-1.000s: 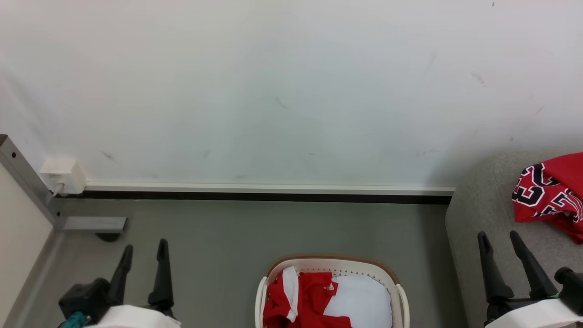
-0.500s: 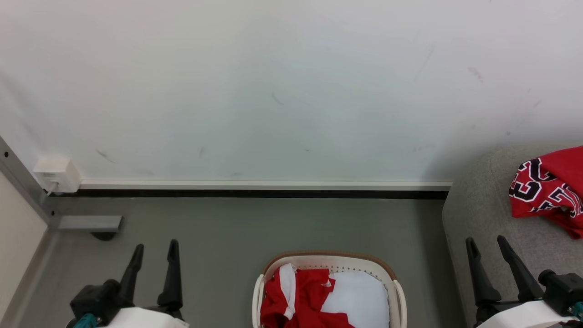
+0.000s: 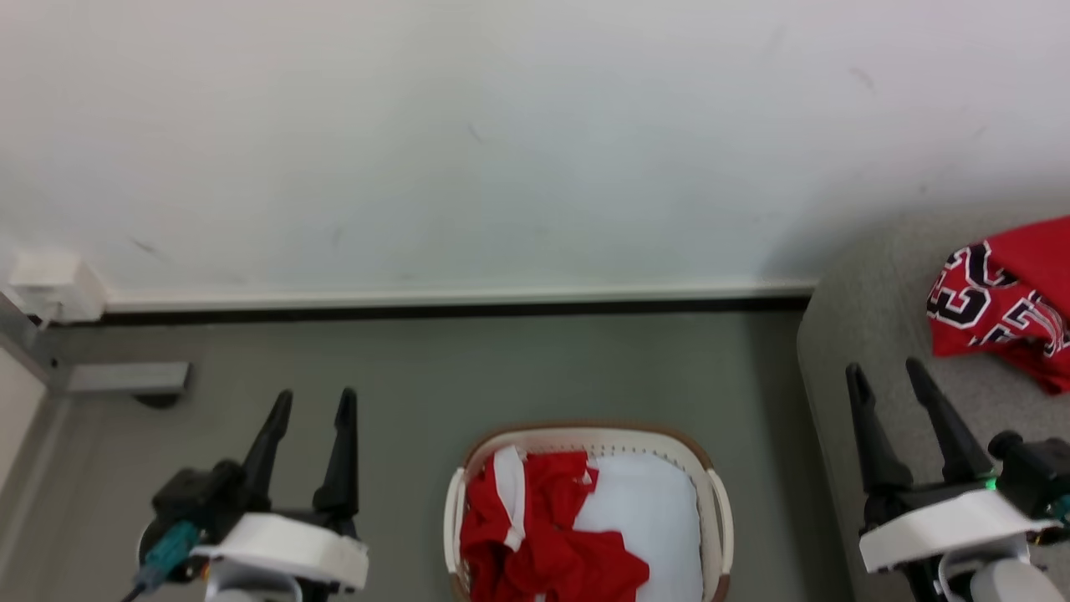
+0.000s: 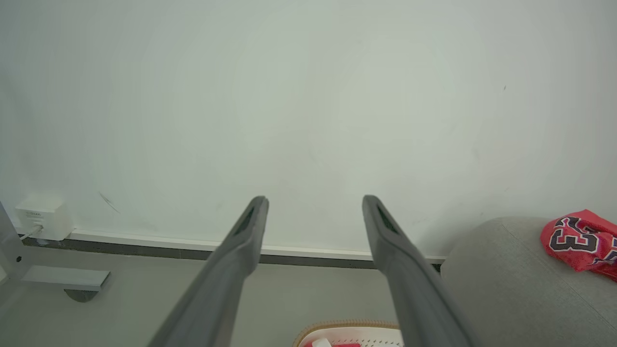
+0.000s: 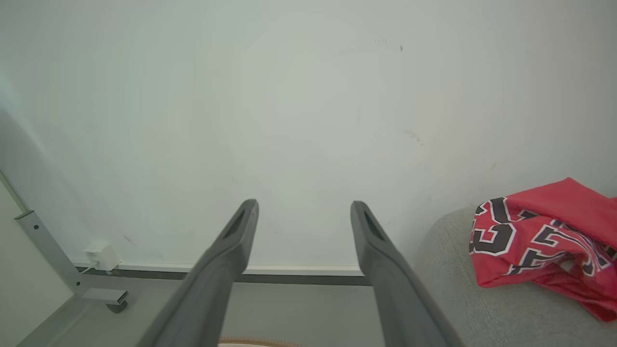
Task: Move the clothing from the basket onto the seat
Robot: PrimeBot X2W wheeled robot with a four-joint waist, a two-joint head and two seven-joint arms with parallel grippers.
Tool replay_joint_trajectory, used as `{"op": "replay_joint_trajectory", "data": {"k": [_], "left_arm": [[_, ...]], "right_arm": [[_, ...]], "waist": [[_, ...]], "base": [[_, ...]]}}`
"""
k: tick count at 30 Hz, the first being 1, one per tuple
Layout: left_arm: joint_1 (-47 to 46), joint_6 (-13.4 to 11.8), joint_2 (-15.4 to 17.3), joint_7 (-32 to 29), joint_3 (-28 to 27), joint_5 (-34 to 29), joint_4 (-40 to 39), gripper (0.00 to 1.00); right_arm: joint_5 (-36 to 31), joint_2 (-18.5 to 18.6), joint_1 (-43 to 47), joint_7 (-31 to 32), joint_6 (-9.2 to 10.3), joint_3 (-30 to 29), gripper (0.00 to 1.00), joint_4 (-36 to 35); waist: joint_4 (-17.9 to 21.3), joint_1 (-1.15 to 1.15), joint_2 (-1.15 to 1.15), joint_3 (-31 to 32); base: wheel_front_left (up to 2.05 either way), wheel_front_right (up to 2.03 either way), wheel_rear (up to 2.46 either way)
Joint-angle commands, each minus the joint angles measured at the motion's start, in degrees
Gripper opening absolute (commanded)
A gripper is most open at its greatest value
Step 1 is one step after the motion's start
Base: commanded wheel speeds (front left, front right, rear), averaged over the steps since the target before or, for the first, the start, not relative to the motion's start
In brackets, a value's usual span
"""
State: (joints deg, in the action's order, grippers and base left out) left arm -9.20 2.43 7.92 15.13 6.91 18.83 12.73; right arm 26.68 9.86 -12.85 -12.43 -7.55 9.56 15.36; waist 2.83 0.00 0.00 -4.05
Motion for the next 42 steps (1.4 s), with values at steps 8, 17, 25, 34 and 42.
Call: {"op": "replay_joint_trajectory", "data": {"k": [8, 17, 25, 34, 42], "left_arm": [[-10.39, 2.63, 1.06, -1.77, 3.63, -1.65, 6.09, 1.00], [-19.48, 4.52, 3.01, -9.37, 10.41, -3.06, 14.14, 1.00], [-26.06, 5.05, 5.31, -15.90, 20.29, -4.27, 22.73, 1.00], [-34.46, 4.99, 11.55, -23.22, 36.79, -8.03, 32.51, 1.00], [-42.23, 5.00, 15.74, -27.66, 54.16, -12.86, 39.09, 1.00]], "right_arm": [[-2.09, -1.63, -6.11, -0.70, 0.12, -2.65, 1.00, -3.60], [-3.13, -4.03, -11.36, -1.83, 0.12, -4.07, 1.00, -5.91], [-2.89, -5.76, -14.54, -2.67, 0.12, -3.96, 1.00, -7.12], [-1.69, -6.96, -15.53, -2.77, 0.12, -4.32, 1.00, -9.18], [2.03, -7.04, -16.42, -2.79, 0.12, -3.23, 1.00, -11.20]], "waist": [[4.68, 0.00, 0.00, -13.82], [8.70, 0.00, 0.00, -23.05], [13.17, 0.00, 0.00, -29.11], [17.85, 0.00, 0.00, -35.25], [21.37, 0.00, 0.00, -40.04]], "base": [[0.00, 0.00, 0.00], [0.00, 0.00, 0.00], [0.00, 0.00, 0.00], [0.00, 0.00, 0.00], [0.00, 0.00, 0.00]]}}
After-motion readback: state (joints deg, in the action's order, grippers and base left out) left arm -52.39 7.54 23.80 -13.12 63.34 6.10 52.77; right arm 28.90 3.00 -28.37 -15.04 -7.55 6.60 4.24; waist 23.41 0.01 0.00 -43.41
